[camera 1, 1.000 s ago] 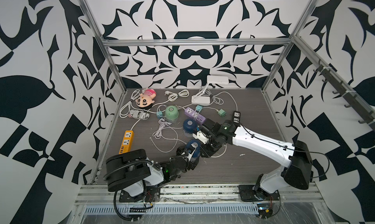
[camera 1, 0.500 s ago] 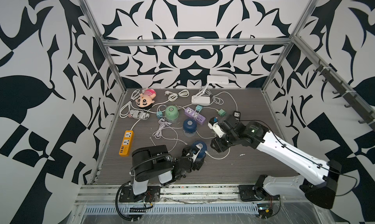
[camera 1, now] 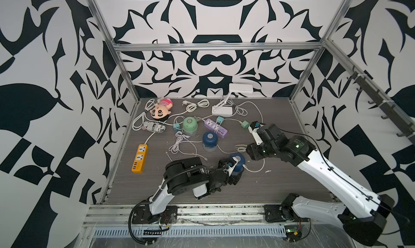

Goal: Charge the cordless meat grinders
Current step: Place the cordless meat grinder at the center of the board.

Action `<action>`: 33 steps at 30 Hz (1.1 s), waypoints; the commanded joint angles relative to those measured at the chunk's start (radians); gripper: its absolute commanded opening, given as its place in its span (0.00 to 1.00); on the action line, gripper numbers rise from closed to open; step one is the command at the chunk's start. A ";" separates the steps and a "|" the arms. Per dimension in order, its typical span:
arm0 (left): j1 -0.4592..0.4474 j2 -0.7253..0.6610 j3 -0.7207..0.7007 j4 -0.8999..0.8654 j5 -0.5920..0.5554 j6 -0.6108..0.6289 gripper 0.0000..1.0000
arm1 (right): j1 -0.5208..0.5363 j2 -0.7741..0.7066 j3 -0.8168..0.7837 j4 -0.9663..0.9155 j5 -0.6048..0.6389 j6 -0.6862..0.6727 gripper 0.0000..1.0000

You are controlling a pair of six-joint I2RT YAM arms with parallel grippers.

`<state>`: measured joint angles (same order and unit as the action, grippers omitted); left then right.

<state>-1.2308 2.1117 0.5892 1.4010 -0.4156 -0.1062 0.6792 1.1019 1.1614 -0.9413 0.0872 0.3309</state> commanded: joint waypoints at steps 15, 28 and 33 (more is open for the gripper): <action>-0.065 -0.110 -0.120 0.041 -0.060 0.001 0.99 | -0.022 0.022 -0.006 0.085 0.005 0.000 0.74; -0.093 -0.339 -0.298 0.038 -0.239 -0.069 0.99 | -0.079 0.165 0.100 0.131 0.095 0.051 0.68; -0.096 -0.585 -0.334 -0.245 -0.340 -0.194 0.99 | -0.105 0.271 0.197 0.108 0.155 0.068 0.70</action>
<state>-1.3220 1.6470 0.2535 1.3289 -0.6563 -0.1986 0.5842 1.3445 1.2907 -0.8433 0.1921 0.3790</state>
